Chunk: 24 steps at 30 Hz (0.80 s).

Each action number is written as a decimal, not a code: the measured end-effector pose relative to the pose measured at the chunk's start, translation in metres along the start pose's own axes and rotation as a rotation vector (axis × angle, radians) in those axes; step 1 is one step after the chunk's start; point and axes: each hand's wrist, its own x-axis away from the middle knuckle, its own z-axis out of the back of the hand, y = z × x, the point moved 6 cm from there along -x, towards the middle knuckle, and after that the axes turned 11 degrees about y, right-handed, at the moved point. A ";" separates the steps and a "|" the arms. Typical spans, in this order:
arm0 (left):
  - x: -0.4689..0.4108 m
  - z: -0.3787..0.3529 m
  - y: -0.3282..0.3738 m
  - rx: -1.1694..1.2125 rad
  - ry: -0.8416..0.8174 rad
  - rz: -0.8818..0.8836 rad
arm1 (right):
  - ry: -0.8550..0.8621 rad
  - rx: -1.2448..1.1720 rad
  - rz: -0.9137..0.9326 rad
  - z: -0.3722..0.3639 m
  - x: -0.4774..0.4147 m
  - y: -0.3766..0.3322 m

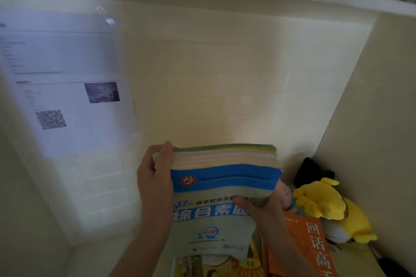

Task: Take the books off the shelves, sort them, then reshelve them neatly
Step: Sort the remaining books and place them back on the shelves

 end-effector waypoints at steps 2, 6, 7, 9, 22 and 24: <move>-0.001 0.001 0.004 0.013 0.001 -0.015 | -0.018 0.011 0.028 0.001 -0.002 0.000; 0.003 0.004 -0.003 -0.040 -0.052 -0.042 | -0.037 0.045 0.000 0.000 0.001 0.013; 0.003 0.005 -0.004 -0.049 -0.072 -0.051 | -0.037 0.057 0.000 0.000 0.002 0.016; 0.003 0.004 -0.009 -0.053 -0.151 -0.082 | -0.051 0.053 0.005 0.001 0.001 0.020; 0.003 0.057 -0.134 -0.371 -0.370 0.030 | -0.152 0.309 0.001 0.016 0.013 0.076; 0.000 0.058 -0.139 -0.322 -0.344 0.035 | -0.085 0.318 0.055 0.009 0.016 0.072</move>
